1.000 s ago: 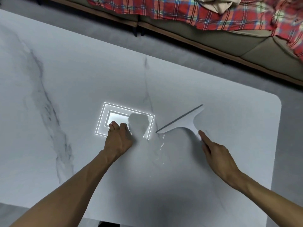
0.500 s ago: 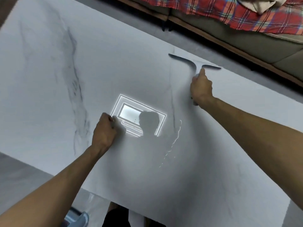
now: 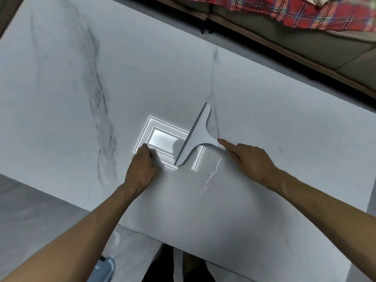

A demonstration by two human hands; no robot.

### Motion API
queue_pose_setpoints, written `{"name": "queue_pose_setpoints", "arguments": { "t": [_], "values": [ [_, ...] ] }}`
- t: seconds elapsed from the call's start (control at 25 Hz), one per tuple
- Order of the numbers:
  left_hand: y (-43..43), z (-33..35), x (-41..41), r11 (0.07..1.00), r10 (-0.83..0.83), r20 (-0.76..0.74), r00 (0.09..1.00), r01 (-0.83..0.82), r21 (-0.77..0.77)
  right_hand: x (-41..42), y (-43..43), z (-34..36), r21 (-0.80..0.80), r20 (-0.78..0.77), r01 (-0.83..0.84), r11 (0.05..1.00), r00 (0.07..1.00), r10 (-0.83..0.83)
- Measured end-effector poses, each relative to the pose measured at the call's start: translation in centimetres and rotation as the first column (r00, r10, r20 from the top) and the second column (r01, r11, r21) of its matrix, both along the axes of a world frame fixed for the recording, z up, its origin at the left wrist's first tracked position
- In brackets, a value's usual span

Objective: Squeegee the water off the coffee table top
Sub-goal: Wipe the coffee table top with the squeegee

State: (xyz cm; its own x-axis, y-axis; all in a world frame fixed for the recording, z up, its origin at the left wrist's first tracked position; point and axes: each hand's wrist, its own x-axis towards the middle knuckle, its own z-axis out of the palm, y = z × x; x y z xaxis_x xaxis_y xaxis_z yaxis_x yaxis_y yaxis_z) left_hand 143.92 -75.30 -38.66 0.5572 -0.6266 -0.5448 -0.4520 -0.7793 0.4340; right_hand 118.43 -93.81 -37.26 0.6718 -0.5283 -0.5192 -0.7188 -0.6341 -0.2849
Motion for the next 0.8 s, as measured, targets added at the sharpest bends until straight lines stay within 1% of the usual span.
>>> {"name": "queue_pose_setpoints", "arguments": {
  "t": [0.08,0.2,0.28,0.32,0.4,0.44,0.52,0.6,0.64,0.72,0.76,0.8],
  "values": [
    [-0.3,0.1,-1.4,0.992,-0.119,0.006,0.993,0.120,-0.037,-4.4,-1.8,0.6,-0.033,-0.011,0.115,0.993,0.993,-0.115],
    [-1.1,-0.4,-3.8,0.972,-0.225,-0.014,0.974,0.223,-0.076,-11.3,-3.5,1.6,-0.097,-0.068,0.282,0.954,0.955,-0.289],
    [-1.5,-1.0,-5.0,0.963,-0.261,-0.035,0.965,0.257,-0.087,-14.5,-3.6,2.2,-0.115,-0.133,0.358,0.927,0.919,-0.371],
    [-1.7,-1.2,-5.9,0.952,-0.294,-0.018,0.956,0.291,-0.091,-16.0,-3.3,2.6,-0.121,-0.150,0.399,0.909,0.898,-0.414],
    [-2.0,-1.6,-7.4,0.942,-0.322,0.043,0.946,0.325,-0.081,-17.8,-2.8,3.4,-0.128,-0.136,0.458,0.880,0.871,-0.473],
    [-2.4,-1.8,-8.1,0.948,-0.306,0.055,0.950,0.310,-0.074,-18.4,-2.4,4.0,-0.120,-0.114,0.485,0.866,0.860,-0.497],
    [-3.1,-2.1,-9.1,0.970,-0.226,0.028,0.974,0.228,-0.081,-18.2,-2.5,5.0,-0.077,-0.037,0.544,0.836,0.836,-0.547],
    [-4.0,-3.0,-10.4,0.992,-0.122,-0.143,0.982,0.122,-0.005,-16.3,-4.4,5.2,-0.012,0.079,0.605,0.796,0.794,-0.603],
    [-4.5,-3.5,-10.9,0.995,-0.089,-0.182,0.979,0.094,0.019,-14.9,-6.0,5.0,0.007,0.129,0.624,0.781,0.774,-0.620],
    [-5.6,-3.1,-12.0,0.992,-0.070,-0.154,0.986,0.084,0.089,-11.1,-10.0,4.0,0.027,0.183,0.639,0.769,0.753,-0.632],
    [-6.2,-3.2,-12.4,0.988,-0.107,-0.130,0.986,0.119,0.093,-9.1,-12.1,3.3,0.050,0.190,0.658,0.752,0.733,-0.654],
    [-6.9,-3.1,-12.8,0.980,-0.137,-0.083,0.987,0.148,0.132,-7.0,-14.0,2.5,0.078,0.190,0.674,0.735,0.714,-0.674]
  ]
}}
